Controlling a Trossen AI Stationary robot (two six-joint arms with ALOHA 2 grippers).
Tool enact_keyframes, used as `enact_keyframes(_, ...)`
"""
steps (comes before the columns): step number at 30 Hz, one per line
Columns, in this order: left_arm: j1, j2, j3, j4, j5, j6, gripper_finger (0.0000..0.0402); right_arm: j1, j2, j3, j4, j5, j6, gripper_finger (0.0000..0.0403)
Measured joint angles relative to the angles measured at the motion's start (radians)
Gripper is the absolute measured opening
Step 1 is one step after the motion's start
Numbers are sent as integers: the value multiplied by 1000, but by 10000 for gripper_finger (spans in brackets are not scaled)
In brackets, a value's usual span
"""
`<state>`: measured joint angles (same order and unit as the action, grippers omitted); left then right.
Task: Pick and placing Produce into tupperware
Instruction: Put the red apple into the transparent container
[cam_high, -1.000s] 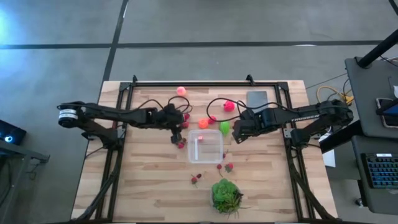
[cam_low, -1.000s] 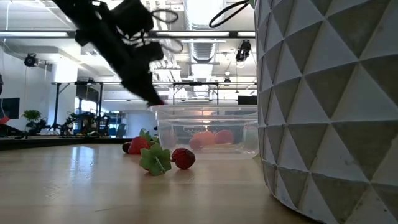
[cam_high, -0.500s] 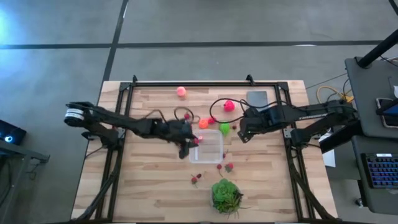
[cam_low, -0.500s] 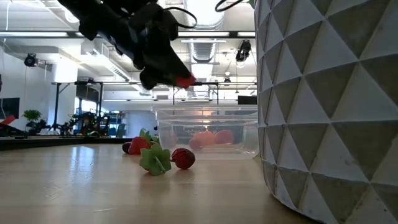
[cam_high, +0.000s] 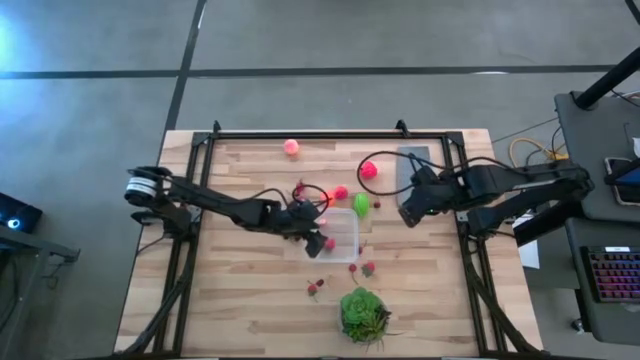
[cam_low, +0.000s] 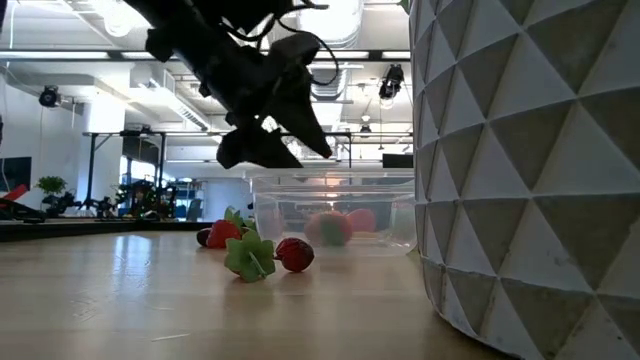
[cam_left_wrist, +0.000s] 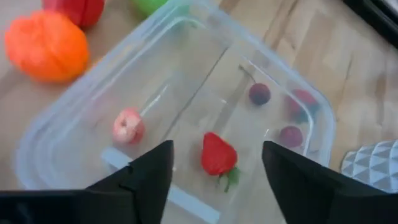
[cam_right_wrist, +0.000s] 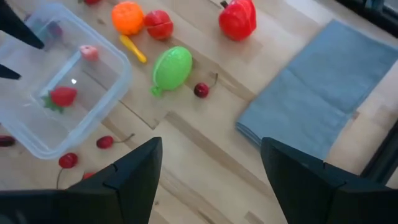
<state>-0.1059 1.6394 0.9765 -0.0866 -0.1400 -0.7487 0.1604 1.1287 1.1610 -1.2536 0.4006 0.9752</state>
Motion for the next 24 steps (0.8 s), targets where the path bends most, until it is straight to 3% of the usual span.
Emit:
enact_keyframes(4,1,-5,7,-30,59,-67,283,-2,4,0,12,25,-56,265)
enact_keyframes(7,-4,-57,6,-40,65,-110,292,-2,27,-3,17,72,-116,265)
enact_keyframes(10,-10,-135,3,-36,68,-111,292,-38,64,-3,55,45,-241,265)
enact_keyframes(16,2,-322,-16,-28,51,-77,292,-274,165,-4,167,-156,-549,265)
enact_keyframes(24,55,-527,-56,-58,-49,98,293,-519,280,-4,347,-254,-908,265)
